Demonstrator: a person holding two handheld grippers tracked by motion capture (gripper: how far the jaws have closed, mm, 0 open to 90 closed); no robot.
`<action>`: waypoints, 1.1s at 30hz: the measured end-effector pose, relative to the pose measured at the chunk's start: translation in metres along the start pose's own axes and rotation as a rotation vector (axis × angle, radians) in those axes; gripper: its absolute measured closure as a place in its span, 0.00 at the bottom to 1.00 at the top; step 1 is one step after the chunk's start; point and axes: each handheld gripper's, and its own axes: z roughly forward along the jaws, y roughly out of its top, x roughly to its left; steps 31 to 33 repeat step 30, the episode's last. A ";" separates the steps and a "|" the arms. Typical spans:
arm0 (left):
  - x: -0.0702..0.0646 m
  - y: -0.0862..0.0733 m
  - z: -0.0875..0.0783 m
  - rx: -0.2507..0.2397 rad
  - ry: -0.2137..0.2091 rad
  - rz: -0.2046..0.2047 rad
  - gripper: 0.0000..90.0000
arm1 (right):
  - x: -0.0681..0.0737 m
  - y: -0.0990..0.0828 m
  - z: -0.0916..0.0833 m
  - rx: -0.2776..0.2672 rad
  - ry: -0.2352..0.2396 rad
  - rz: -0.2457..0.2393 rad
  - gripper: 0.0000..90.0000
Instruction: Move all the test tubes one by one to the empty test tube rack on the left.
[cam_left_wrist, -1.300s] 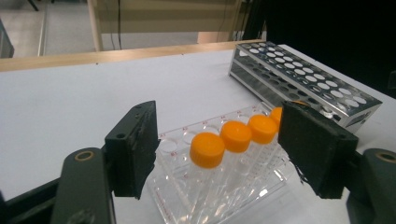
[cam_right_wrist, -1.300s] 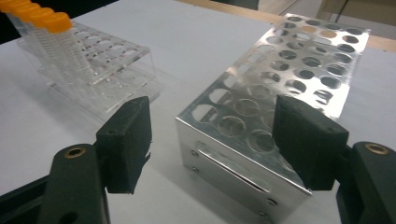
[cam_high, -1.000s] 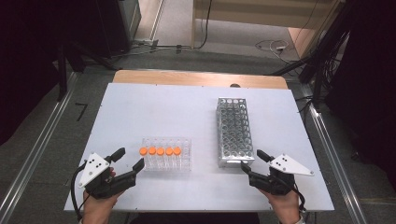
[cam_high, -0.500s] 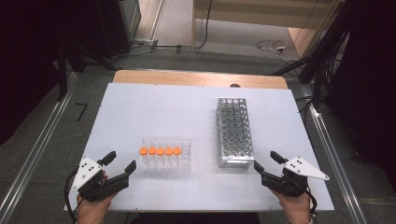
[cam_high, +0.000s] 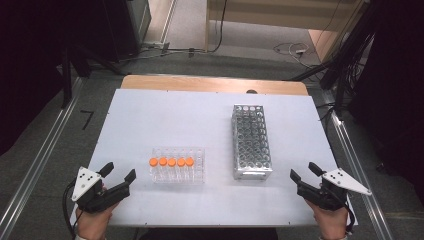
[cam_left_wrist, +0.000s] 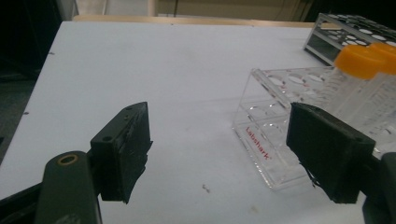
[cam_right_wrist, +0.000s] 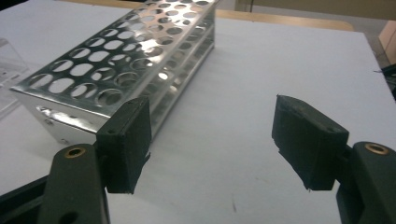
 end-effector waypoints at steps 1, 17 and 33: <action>0.002 0.000 0.000 0.003 0.004 0.000 0.24 | -0.003 -0.001 -0.001 -0.001 -0.011 0.004 0.30; 0.025 -0.008 0.010 0.042 0.112 -0.016 0.24 | -0.038 -0.017 0.003 0.057 -0.135 0.036 0.30; 0.032 -0.019 0.026 0.164 0.151 -0.014 0.23 | -0.055 -0.030 0.011 0.118 -0.172 0.092 0.26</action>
